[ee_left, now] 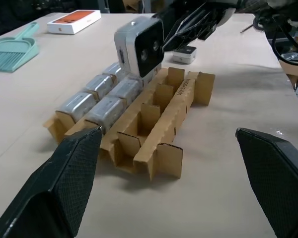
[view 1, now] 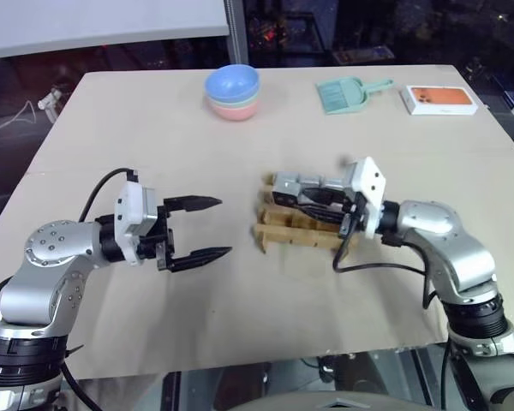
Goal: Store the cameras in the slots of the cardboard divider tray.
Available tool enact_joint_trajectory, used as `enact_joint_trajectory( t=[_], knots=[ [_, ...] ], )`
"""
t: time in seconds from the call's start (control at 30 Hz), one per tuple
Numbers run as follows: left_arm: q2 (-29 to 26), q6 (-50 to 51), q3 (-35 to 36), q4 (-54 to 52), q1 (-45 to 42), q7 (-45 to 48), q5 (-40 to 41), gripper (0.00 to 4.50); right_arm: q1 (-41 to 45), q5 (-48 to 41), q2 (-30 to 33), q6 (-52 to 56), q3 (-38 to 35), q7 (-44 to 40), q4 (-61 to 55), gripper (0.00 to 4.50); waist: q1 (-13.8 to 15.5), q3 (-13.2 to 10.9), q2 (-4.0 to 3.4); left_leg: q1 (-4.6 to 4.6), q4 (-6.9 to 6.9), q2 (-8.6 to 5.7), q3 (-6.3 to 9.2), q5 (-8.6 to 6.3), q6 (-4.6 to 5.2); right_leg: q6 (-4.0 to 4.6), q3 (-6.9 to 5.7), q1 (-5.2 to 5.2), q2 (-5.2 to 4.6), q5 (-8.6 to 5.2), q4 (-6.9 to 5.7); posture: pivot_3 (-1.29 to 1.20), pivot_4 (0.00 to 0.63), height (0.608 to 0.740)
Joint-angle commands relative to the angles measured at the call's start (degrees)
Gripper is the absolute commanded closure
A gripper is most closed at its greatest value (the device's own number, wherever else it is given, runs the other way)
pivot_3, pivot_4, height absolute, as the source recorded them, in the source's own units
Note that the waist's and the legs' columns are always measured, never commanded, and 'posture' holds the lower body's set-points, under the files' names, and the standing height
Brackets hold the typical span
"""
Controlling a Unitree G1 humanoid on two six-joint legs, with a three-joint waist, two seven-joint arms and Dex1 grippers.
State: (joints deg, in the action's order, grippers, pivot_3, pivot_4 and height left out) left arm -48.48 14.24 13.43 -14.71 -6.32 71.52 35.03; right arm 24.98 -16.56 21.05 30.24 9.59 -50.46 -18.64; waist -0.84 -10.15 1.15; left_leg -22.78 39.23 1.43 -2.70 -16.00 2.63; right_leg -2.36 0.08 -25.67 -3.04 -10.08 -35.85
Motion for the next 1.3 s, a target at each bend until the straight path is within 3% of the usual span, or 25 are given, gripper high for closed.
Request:
enact_joint_trajectory(
  t=[0.03, 0.37, 0.63, 0.9, 1.07, 1.3],
  knots=[
    [0.0, -0.5, 0.8, -0.9, -0.1, 0.1, 0.5, 0.0, 0.8, 1.8, -0.4, -5.8, 2.5, -0.1, 2.8, 4.02, 0.1, 0.0, 0.0, -0.01, 0.0, 0.0, 0.0, 0.0, 0.0, 0.0, 0.0, 0.0, -0.01, 0.0, 0.01, 0.0, 0.15, 0.74],
    [-0.6, -0.5, 2.0, -1.1, 0.8, -0.2, 0.6, 0.0, 2.4, 5.4, -0.1, -15.7, 6.1, -3.2, 13.7, 4.02, 0.1, 0.0, 0.0, -0.01, 0.0, -0.01, 0.01, 0.0, 0.0, 0.03, 0.0, 0.0, 0.0, -0.02, 0.01, 0.0, 0.15, 0.74],
    [-0.8, -0.6, 2.3, -1.2, 1.2, -0.2, 0.6, 0.0, 5.2, 6.3, -0.7, -17.5, 7.3, -5.4, 18.5, 4.02, 0.0, 0.0, 0.0, 0.0, 0.0, -0.01, 0.01, 0.0, 0.0, 0.03, 0.0, 0.0, 0.01, -0.01, 0.0, 0.0, 0.15, 0.74],
    [-0.8, -0.6, 2.7, -1.5, 1.6, -0.1, 0.7, 0.0, 5.0, 5.2, -0.4, -14.3, 5.8, -5.1, 16.6, 0.05, 0.1, 0.0, 0.0, 0.0, 0.0, -0.01, 0.01, 0.0, -0.01, 0.02, 0.0, 0.0, 0.0, 0.0, 0.0, 0.0, 0.15, 0.74],
    [-1.0, -0.5, 2.9, -1.4, 1.5, 0.0, 0.8, 0.0, 4.6, 1.1, 2.8, -10.1, 1.4, -5.0, 8.9, 0.05, 0.2, 0.0, -0.01, -0.01, 0.02, -0.01, 0.01, 0.0, -0.01, 0.02, 0.0, 0.0, -0.01, 0.0, -0.02, 0.0, 0.15, 0.74],
    [-0.6, -0.1, 1.6, -1.2, -0.7, 0.2, 1.3, 0.0, -1.9, -6.6, 11.8, -2.1, -11.0, -2.7, -3.2, 0.05, 0.5, 0.0, 0.01, -0.04, 0.01, -0.02, 0.02, 0.0, 0.0, -0.01, -0.01, 0.02, -0.03, 0.01, 0.03, 0.0, 0.15, 0.74]
  ],
)
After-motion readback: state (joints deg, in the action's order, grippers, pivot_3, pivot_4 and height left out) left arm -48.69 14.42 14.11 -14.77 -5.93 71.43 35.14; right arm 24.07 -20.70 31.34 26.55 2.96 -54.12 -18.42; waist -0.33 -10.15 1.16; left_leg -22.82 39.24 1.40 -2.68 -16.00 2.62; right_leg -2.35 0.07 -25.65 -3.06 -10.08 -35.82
